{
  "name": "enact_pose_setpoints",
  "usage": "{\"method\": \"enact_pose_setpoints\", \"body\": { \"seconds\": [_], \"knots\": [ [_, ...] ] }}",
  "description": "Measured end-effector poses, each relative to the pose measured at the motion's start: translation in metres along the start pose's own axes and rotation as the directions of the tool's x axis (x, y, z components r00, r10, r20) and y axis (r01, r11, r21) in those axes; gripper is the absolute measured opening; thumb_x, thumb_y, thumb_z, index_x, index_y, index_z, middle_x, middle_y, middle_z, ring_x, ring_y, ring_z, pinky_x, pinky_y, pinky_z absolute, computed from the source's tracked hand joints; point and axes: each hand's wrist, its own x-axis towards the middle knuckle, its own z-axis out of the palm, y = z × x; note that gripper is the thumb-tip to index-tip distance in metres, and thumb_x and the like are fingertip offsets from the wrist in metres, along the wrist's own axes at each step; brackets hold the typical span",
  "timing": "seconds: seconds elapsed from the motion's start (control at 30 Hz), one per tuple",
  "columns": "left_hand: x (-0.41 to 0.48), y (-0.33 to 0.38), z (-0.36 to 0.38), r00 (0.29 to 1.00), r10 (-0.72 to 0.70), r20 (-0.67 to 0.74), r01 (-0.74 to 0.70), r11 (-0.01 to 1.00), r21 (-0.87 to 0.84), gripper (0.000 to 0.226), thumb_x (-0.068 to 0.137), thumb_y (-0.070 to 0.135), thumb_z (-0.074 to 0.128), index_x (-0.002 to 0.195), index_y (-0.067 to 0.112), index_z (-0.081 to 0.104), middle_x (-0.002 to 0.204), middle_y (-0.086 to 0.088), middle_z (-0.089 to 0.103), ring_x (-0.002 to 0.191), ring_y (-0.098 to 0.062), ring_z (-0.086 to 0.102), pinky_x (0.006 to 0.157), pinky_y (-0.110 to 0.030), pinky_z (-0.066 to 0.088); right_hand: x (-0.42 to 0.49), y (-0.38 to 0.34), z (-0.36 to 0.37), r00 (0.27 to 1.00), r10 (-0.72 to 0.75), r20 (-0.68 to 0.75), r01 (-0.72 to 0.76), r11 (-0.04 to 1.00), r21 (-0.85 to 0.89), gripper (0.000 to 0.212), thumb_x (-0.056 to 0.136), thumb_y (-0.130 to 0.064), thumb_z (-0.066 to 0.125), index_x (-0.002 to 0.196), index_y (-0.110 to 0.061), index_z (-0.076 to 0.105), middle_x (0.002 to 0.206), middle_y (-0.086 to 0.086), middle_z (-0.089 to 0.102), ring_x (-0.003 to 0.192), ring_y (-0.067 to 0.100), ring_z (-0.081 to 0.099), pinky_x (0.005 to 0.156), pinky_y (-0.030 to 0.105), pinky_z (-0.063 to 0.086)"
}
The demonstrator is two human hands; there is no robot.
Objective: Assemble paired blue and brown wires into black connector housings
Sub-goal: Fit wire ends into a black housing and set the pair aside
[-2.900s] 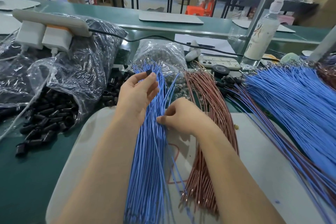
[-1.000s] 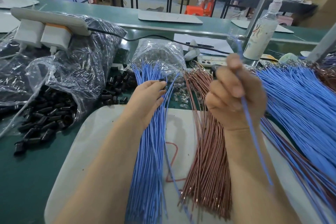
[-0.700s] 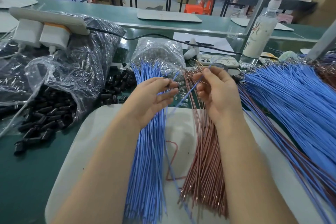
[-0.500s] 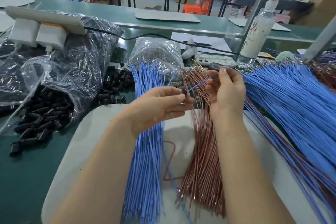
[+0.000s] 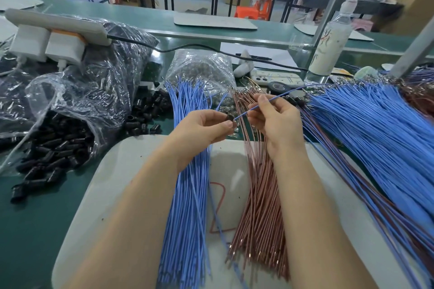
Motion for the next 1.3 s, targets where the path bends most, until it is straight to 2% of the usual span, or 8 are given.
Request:
{"method": "enact_pose_setpoints", "body": {
  "seconds": [0.23, 0.43, 0.63, 0.8, 0.93, 1.0, 1.1, 1.3],
  "knots": [
    [-0.0028, 0.0031, 0.0009, 0.992, 0.103, -0.073, -0.093, 0.987, 0.128, 0.008, 0.090, 0.009, 0.061, 0.091, 0.015, 0.067, 0.093, -0.002, 0.074, 0.093, -0.011, 0.069, 0.088, -0.020, 0.051, -0.0014, 0.0009, 0.0060, 1.000, 0.011, 0.000, -0.011, 0.990, 0.138, 0.015, 0.096, -0.003, 0.051, 0.084, -0.008, 0.057, 0.073, 0.009, 0.063, 0.056, 0.008, 0.063, 0.058, 0.018, 0.054],
    [-0.0030, 0.0045, 0.0023, 0.988, 0.114, -0.102, -0.105, 0.990, 0.091, 0.009, 0.092, 0.006, 0.057, 0.092, 0.011, 0.064, 0.090, -0.001, 0.073, 0.083, -0.005, 0.069, 0.080, -0.013, 0.052, -0.0014, 0.0039, 0.0089, 0.997, -0.068, -0.042, 0.071, 0.995, 0.068, 0.015, 0.095, -0.001, 0.052, 0.082, -0.005, 0.057, 0.072, 0.008, 0.064, 0.055, 0.006, 0.065, 0.055, 0.015, 0.051],
    [-0.0031, 0.0056, 0.0023, 0.991, 0.071, -0.116, -0.057, 0.991, 0.119, 0.007, 0.088, 0.018, 0.065, 0.095, 0.016, 0.064, 0.101, -0.009, 0.071, 0.102, -0.024, 0.066, 0.095, -0.036, 0.051, 0.0009, 0.0045, 0.0054, 0.991, -0.084, -0.106, 0.090, 0.994, 0.057, 0.015, 0.095, -0.004, 0.053, 0.081, -0.008, 0.055, 0.069, 0.007, 0.063, 0.052, 0.006, 0.064, 0.052, 0.016, 0.051],
    [-0.0047, 0.0088, 0.0012, 0.990, 0.063, -0.126, -0.052, 0.995, 0.084, 0.006, 0.089, 0.019, 0.063, 0.094, 0.018, 0.064, 0.099, -0.006, 0.072, 0.104, -0.023, 0.065, 0.097, -0.038, 0.050, 0.0026, 0.0047, 0.0025, 0.990, -0.055, -0.130, 0.062, 0.997, 0.048, 0.012, 0.096, -0.006, 0.054, 0.084, -0.008, 0.056, 0.073, 0.008, 0.065, 0.054, 0.007, 0.065, 0.054, 0.017, 0.052],
    [-0.0044, 0.0066, 0.0012, 0.986, 0.136, -0.099, -0.108, 0.963, 0.248, 0.012, 0.089, 0.026, 0.064, 0.100, 0.021, 0.066, 0.086, 0.008, 0.069, 0.074, 0.004, 0.061, 0.074, -0.015, 0.048, 0.0016, 0.0042, 0.0024, 0.990, -0.052, -0.134, 0.059, 0.997, 0.048, 0.013, 0.095, -0.006, 0.054, 0.082, -0.008, 0.056, 0.071, 0.008, 0.064, 0.053, 0.006, 0.064, 0.054, 0.018, 0.053],
    [-0.0041, 0.0058, 0.0044, 0.979, 0.188, -0.086, -0.148, 0.929, 0.340, 0.011, 0.089, 0.022, 0.063, 0.099, 0.018, 0.065, 0.086, 0.010, 0.068, 0.078, 0.003, 0.061, 0.069, -0.010, 0.047, 0.0012, 0.0040, 0.0026, 0.990, -0.053, -0.134, 0.059, 0.997, 0.044, 0.014, 0.095, -0.006, 0.054, 0.082, -0.008, 0.056, 0.071, 0.007, 0.064, 0.053, 0.006, 0.064, 0.054, 0.018, 0.053],
    [-0.0038, 0.0041, 0.0081, 0.967, 0.243, -0.076, -0.186, 0.879, 0.438, 0.008, 0.089, 0.017, 0.063, 0.097, 0.018, 0.063, 0.090, 0.006, 0.067, 0.094, -0.012, 0.064, 0.091, -0.031, 0.050, 0.0004, 0.0034, 0.0035, 0.990, -0.054, -0.131, 0.061, 0.997, 0.046, 0.014, 0.095, -0.005, 0.053, 0.082, -0.008, 0.056, 0.070, 0.008, 0.063, 0.052, 0.006, 0.063, 0.053, 0.017, 0.052],
    [-0.0010, 0.0011, 0.0075, 0.956, 0.278, -0.096, -0.195, 0.843, 0.501, 0.014, 0.088, 0.016, 0.063, 0.102, 0.013, 0.066, 0.094, -0.001, 0.068, 0.094, -0.018, 0.064, 0.093, -0.041, 0.050, -0.0031, 0.0023, 0.0082, 0.988, -0.117, -0.099, 0.118, 0.993, 0.001, 0.016, 0.095, -0.005, 0.054, 0.080, -0.010, 0.056, 0.069, 0.006, 0.063, 0.053, 0.005, 0.063, 0.054, 0.016, 0.052]
  ]
}}
